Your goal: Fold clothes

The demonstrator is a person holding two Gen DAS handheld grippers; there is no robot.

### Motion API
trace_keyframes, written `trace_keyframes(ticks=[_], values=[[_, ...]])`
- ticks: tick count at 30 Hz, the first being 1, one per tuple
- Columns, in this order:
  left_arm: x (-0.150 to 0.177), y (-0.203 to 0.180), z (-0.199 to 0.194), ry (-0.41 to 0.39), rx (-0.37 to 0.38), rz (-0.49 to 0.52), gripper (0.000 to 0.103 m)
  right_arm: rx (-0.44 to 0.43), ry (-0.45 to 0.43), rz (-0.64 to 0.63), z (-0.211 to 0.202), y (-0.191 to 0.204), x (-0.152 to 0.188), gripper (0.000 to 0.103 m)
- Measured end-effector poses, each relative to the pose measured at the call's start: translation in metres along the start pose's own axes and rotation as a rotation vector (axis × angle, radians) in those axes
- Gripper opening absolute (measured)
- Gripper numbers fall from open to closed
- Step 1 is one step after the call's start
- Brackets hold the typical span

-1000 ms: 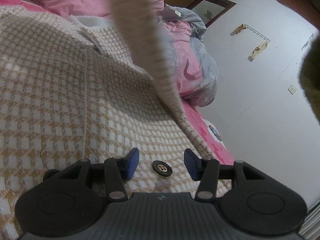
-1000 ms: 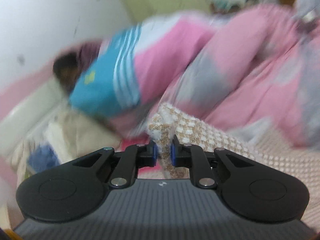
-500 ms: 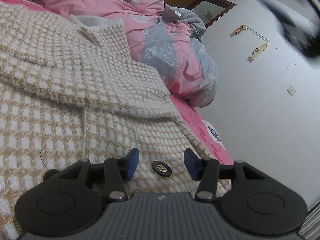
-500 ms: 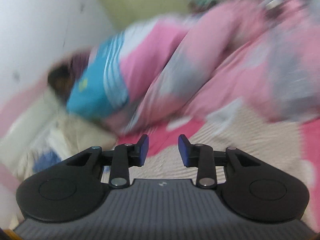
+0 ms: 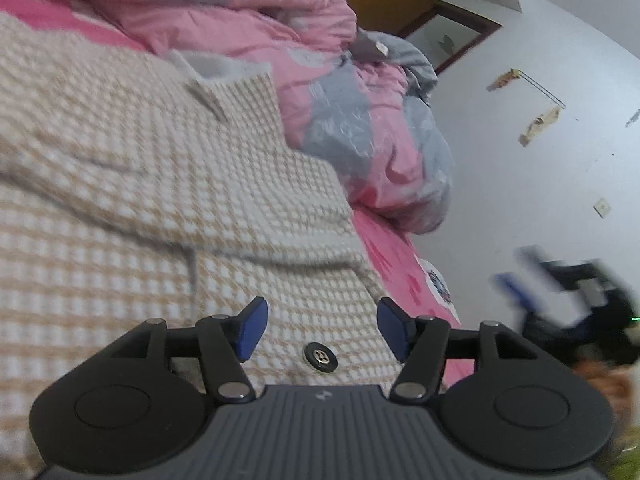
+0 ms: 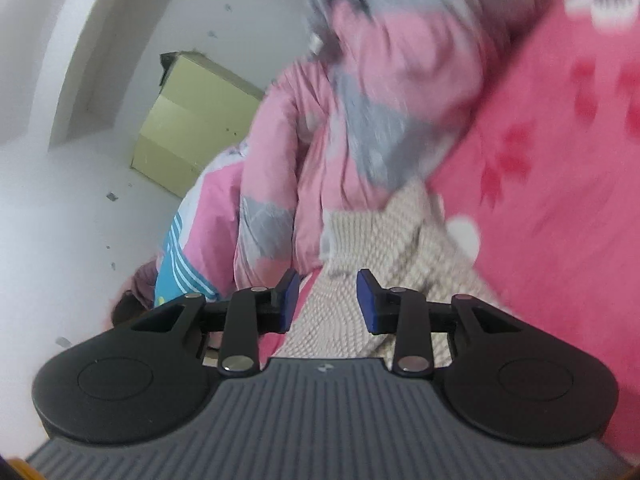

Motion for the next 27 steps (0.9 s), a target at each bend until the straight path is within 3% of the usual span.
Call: trace_keyframes(ticks=[4,7,8,11,12,16,20,25,27], values=[[-0.007,0.011,-0.043,-0.037,-0.102,0.007,0.064,0.184,-0.084,-0.144,0.053,-0.037,0.014,0.027],[-0.009,0.029,-0.071,-0.058,-0.188,-0.003,0.067,0.402,-0.198,-0.284,0.068,-0.073,0.019,0.027],[-0.011,0.035,-0.077,-0.065,-0.216,-0.011,0.067,0.452,-0.201,-0.275,0.071,-0.09,0.018,0.025],[-0.015,0.054,-0.094,-0.1,-0.298,-0.038,0.067,0.326,-0.229,-0.09,0.052,-0.124,0.006,0.01],[-0.017,0.06,-0.097,-0.118,-0.319,-0.055,0.068,0.298,-0.238,-0.049,0.046,-0.128,0.002,0.01],[-0.028,0.082,-0.109,-0.191,-0.434,-0.103,0.069,0.255,-0.264,-0.027,0.041,-0.136,0.003,0.009],[-0.041,0.103,-0.098,-0.167,-0.474,-0.136,0.071,0.231,-0.269,-0.021,0.046,-0.142,0.001,0.009],[-0.06,0.114,-0.074,-0.149,-0.517,-0.11,0.063,0.215,-0.271,-0.02,0.049,-0.148,-0.001,0.009],[-0.068,0.114,-0.062,-0.142,-0.55,-0.075,0.049,0.209,-0.271,-0.018,0.05,-0.149,-0.002,0.009]])
Point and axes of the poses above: each gripper's, at about its wrist camera, not at the fingertips, and z roughly the way its jaws point, y to its left, x to its underside, the point moved 3 cm from there along z, roughly the way its jaws point, and after that the axes turned 13 degrees about z, right-handed, at the moved point
